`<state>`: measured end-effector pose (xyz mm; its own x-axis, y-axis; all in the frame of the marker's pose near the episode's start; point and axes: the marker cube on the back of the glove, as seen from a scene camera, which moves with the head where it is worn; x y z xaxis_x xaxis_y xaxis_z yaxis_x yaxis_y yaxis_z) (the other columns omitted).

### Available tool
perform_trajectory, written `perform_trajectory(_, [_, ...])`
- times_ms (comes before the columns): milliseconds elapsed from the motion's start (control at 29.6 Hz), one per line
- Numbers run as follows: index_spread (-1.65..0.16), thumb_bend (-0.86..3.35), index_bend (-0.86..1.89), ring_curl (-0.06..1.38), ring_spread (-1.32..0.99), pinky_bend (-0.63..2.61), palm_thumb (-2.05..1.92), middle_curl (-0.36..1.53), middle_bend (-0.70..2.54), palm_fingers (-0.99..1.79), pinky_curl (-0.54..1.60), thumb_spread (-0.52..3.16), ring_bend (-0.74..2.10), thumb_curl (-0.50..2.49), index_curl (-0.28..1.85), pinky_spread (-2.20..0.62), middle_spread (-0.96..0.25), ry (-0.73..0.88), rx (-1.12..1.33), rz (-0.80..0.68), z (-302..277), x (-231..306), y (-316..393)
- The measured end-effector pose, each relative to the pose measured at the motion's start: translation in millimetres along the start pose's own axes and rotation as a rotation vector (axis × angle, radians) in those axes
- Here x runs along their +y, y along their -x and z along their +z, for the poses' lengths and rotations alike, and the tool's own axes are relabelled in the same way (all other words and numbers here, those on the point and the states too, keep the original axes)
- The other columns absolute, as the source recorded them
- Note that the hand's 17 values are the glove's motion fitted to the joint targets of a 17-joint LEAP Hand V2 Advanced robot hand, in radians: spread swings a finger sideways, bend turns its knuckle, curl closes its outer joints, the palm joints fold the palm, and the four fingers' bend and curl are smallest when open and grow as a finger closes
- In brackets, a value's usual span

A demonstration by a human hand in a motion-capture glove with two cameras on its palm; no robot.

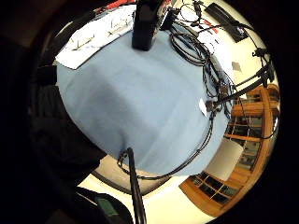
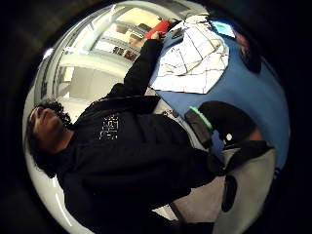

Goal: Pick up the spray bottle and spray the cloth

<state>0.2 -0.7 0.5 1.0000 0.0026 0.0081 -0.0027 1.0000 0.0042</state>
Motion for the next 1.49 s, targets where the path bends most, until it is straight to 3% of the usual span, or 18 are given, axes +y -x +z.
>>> perform_trajectory(371, [-0.30, 0.30, 0.15, 0.19, -0.04, 0.21, 0.53, 0.17, 0.28, 0.31, 0.15, 0.90, 0.45, 0.14, 0.14, 0.14, -0.04, -0.005, -0.004, 0.035, 0, -2, -5])
perform_trajectory(945, [-0.34, 0.21, 0.13, 0.24, -0.02, 0.25, 0.56, 0.26, 0.29, 0.34, 0.24, 1.14, 0.46, 0.20, 0.19, 0.19, -0.02, -0.089, -0.081, 0.137, -36, -41, -55])
perform_trajectory(1316, [-0.31, 0.15, 0.12, 0.27, -0.01, 0.29, 0.60, 0.29, 0.28, 0.37, 0.29, 1.16, 0.46, 0.24, 0.20, 0.21, -0.01, -0.172, -0.353, 0.160, -60, -95, -85])
perform_trajectory(1485, [-0.29, 0.17, 0.11, 0.28, -0.01, 0.30, 0.69, 0.30, 0.28, 0.39, 0.30, 1.16, 0.47, 0.27, 0.20, 0.21, -0.01, -0.210, -0.595, 0.131, -59, -131, -89])
